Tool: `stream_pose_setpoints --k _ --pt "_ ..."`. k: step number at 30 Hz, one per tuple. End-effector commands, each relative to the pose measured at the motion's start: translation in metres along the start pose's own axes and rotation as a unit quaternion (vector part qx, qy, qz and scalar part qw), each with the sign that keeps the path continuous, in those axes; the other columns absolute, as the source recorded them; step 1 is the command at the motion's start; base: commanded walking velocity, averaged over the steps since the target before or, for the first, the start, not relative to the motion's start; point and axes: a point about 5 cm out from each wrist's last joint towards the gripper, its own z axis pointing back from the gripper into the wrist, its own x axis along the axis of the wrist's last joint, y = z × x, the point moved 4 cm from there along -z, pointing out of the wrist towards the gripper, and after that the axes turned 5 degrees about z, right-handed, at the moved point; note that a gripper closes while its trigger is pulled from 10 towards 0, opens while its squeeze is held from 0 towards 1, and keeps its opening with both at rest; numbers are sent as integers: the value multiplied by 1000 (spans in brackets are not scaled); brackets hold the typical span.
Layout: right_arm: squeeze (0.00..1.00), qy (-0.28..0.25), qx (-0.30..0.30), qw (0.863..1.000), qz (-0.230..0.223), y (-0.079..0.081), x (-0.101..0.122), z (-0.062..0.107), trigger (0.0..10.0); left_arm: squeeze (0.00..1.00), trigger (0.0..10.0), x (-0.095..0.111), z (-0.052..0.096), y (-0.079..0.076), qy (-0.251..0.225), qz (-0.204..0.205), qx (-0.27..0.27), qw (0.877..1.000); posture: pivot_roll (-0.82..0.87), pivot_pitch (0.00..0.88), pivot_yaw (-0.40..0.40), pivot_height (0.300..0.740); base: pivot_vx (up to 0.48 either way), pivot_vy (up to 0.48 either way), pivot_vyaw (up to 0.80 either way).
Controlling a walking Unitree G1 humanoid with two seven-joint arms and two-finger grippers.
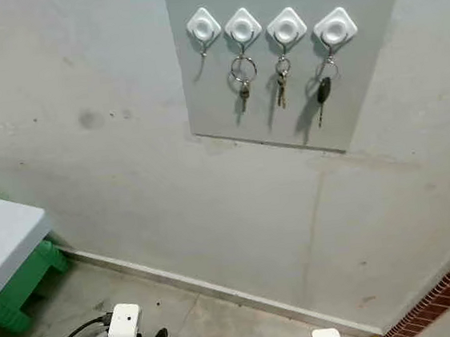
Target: Hang keys on a hook
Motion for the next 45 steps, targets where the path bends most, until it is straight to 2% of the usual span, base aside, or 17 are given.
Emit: stream_pose_setpoints --k 1,21,45 --pt "0 15 7 1000 -1 5 -8 1 10000 0 10000 -2 1 6 7 0 11 1000 -59 0 38 740 0 0 800" --pt "0 19 10 1000 12 4 -8 1 10000 0 10000 -2 1 9 9 -8 19 1000 -52 0 34 740 0 0 800" --pt "0 29 11 999 10 3 -16 3 10000 0 10000 -4 3 14 9 5 29 1000 -44 0 29 740 0 0 800"
